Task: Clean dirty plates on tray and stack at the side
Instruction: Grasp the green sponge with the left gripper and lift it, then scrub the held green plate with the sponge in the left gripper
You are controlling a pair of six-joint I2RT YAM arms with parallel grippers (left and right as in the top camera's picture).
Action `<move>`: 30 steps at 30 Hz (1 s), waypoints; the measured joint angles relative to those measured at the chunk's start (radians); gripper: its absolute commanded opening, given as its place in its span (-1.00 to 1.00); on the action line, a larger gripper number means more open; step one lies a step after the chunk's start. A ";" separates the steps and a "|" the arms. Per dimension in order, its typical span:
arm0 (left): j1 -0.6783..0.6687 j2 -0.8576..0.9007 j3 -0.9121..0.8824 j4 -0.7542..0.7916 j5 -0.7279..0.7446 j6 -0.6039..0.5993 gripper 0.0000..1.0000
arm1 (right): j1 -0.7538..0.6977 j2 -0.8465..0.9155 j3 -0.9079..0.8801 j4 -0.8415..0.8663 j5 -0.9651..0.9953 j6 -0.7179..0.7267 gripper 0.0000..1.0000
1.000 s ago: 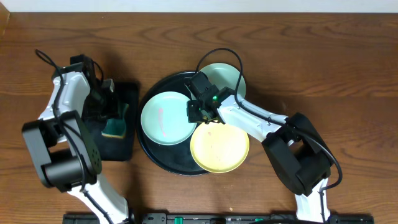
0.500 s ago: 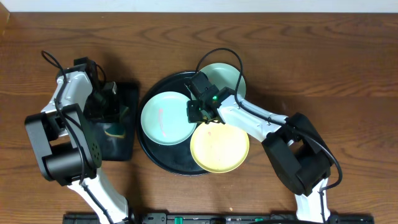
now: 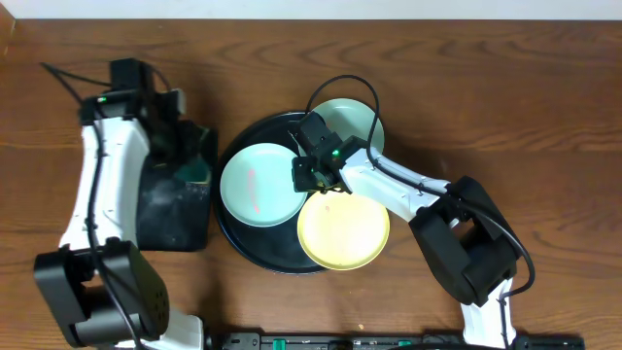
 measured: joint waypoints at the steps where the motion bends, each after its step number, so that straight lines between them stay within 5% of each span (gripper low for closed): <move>1: -0.026 0.006 -0.011 0.009 0.006 -0.020 -0.86 | 0.000 0.000 0.000 0.000 0.000 0.000 -0.98; 10: -0.184 0.066 -0.205 0.198 -0.068 -0.270 -0.86 | 0.000 0.000 0.000 -0.003 0.000 0.000 -0.97; 17: -0.220 0.096 -0.267 0.292 -0.118 -0.345 -0.85 | 0.000 0.000 0.000 -0.003 0.000 0.000 -0.98; 22: -0.260 0.127 -0.269 0.314 -0.133 -0.346 -0.85 | 0.000 0.000 0.000 -0.003 0.000 0.000 -0.98; 30: -0.298 0.148 -0.269 0.339 0.025 -0.163 -0.85 | -0.001 0.000 0.000 -0.008 0.009 -0.001 -0.98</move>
